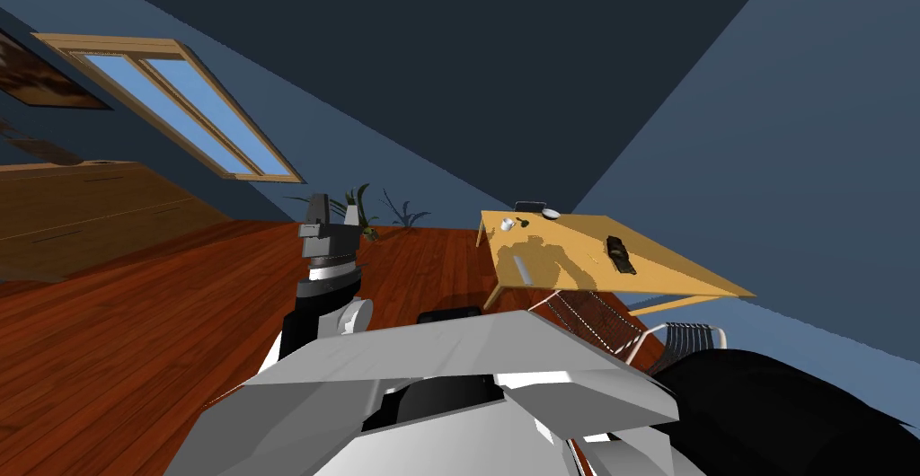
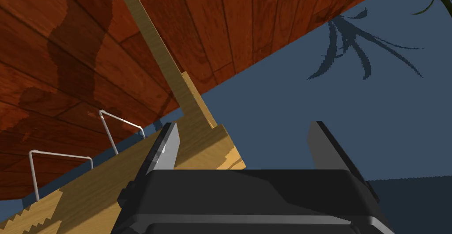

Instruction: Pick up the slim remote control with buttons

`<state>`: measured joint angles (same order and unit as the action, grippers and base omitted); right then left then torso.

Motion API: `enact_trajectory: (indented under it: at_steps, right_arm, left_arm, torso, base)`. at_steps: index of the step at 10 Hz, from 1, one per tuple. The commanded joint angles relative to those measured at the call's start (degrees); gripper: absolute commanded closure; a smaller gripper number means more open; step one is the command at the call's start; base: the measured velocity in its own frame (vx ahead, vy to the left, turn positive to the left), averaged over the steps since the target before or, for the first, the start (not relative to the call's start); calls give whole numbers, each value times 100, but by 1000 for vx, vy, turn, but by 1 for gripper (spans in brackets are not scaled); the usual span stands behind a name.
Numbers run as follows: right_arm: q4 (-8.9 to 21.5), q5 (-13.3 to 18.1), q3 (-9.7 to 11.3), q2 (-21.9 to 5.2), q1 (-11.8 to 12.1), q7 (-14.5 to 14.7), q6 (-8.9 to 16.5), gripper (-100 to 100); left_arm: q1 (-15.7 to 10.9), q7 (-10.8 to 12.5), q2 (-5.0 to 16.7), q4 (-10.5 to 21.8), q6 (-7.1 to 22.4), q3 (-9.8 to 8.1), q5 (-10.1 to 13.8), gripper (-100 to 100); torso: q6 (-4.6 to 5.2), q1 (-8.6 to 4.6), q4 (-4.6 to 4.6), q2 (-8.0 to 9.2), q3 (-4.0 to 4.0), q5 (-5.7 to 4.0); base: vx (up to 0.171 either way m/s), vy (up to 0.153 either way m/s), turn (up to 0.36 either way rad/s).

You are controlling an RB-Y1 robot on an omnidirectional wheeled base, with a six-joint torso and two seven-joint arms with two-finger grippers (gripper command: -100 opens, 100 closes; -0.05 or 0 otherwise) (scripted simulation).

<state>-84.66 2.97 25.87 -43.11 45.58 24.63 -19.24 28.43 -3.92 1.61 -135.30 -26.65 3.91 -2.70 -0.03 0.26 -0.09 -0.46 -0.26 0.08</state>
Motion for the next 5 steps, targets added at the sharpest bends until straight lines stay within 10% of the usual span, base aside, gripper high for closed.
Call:
enact_trajectory:
  at_steps: [1,5]
  right_arm:
    - [286,2,200,-261,33,75,74,-100]
    - [816,6,508,-651,126,207,98,-100]
  left_arm:
    - [0,0,0,0,0,0,0,0]
    - [0,0,0,0,0,0,0,0]
  torso:
    - [0,0,0,0,0,0]
    - [1,-17,2,12,7,-3]
  base:
    - [111,70,13]
    - [96,40,11]
